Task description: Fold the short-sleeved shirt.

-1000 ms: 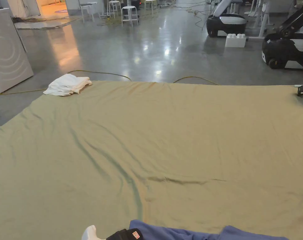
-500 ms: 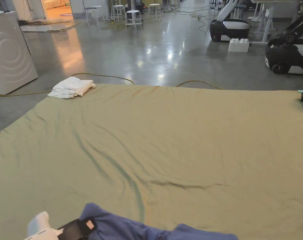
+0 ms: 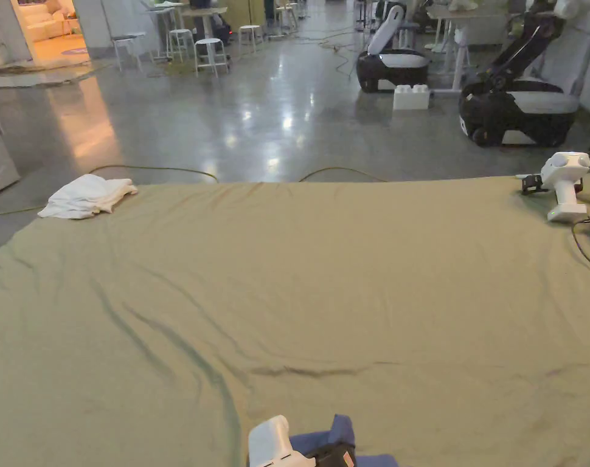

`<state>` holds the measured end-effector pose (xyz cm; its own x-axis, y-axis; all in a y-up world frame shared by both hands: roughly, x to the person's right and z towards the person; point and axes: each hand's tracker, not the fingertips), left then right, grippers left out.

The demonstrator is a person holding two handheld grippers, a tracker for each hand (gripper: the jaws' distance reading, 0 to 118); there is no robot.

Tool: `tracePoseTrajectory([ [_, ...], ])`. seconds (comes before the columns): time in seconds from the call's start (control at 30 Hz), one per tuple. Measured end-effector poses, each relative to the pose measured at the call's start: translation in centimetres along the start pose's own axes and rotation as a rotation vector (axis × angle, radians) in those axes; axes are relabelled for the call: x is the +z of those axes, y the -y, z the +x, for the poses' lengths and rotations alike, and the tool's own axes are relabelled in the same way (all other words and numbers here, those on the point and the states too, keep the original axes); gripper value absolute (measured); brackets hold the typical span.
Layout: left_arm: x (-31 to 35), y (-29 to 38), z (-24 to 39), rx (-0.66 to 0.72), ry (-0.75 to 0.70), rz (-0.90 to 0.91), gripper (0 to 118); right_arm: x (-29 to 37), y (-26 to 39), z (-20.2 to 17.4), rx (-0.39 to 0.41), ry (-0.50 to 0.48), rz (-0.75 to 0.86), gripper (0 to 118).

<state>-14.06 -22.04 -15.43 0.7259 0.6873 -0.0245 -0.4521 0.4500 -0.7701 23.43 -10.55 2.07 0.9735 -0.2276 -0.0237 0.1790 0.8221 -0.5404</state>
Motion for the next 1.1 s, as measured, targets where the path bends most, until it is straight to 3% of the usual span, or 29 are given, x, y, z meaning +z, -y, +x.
tracePoseTrajectory([
  [0.03, -0.5, 0.2, 0.2, 0.009, 0.007, -0.005, 18, 0.2, 0.1, 0.4, -0.013, -0.002, 0.001, 0],
  [0.1, -1.1, 0.1, 0.5, -0.009, 0.057, -0.027, 68, 0.1, 0.3, 1.8, -0.054, -0.008, 0.000, 0],
  [0.13, -0.9, -0.2, 0.6, -0.008, 0.057, -0.021, 83, 0.1, 0.3, 2.1, -0.067, -0.003, 0.000, 0],
  [0.2, 0.9, -1.0, 0.7, -0.023, 0.071, 0.040, 83, -0.1, 0.4, 2.7, -0.087, 0.013, -0.001, 0],
  [0.3, 2.4, -1.7, -0.6, 0.026, 0.052, 0.097, 74, -0.3, 0.6, 3.3, -0.115, 0.008, -0.006, 0],
  [0.33, 2.1, -1.6, -1.2, 0.040, 0.057, 0.079, 57, -0.5, 0.6, 3.5, -0.124, 0.003, -0.011, 0],
  [0.37, 1.4, -1.3, -1.6, 0.054, 0.065, 0.047, 12, -0.6, 0.7, 3.6, -0.129, -0.003, -0.016, 0],
  [0.4, 0.3, -0.7, -1.7, 0.059, 0.064, 0.005, 0, -0.7, 0.9, 3.6, -0.134, -0.006, -0.020, 0],
  [0.53, -5.5, 2.0, -0.3, -0.045, 0.092, -0.225, 0, -1.0, 1.1, 2.6, -0.132, -0.013, -0.043, 0],
  [0.63, -10.1, 4.7, 0.2, -0.162, -0.047, -0.395, 0, -1.5, 1.7, 2.0, -0.128, -0.039, -0.074, 0],
  [0.7, -10.6, 5.4, 0.1, -0.176, 0.022, -0.374, 0, -2.1, 2.1, 1.1, -0.112, -0.063, -0.112, 0],
  [0.83, -7.7, 3.4, 1.4, -0.235, 0.029, -0.311, 2, -5.1, 2.5, -1.3, -0.049, -0.151, -0.192, 0],
  [0.87, -5.8, 2.6, 1.7, -0.255, 0.050, -0.254, 18, -6.3, 2.4, -2.2, -0.032, -0.180, -0.214, 0],
  [0.93, -1.9, 1.0, 1.7, -0.278, 0.118, -0.159, 69, -9.4, 2.2, -4.1, 0.001, -0.230, -0.269, 0],
  [0.97, 0.3, 0.8, 1.0, -0.278, 0.124, -0.135, 88, -11.2, 2.2, -5.1, 0.018, -0.265, -0.293, 0],
  [1.1, 6.5, -1.0, -3.5, -0.180, 0.011, -0.003, 90, -18.6, 2.5, -9.8, 0.088, -0.297, -0.385, 0],
])
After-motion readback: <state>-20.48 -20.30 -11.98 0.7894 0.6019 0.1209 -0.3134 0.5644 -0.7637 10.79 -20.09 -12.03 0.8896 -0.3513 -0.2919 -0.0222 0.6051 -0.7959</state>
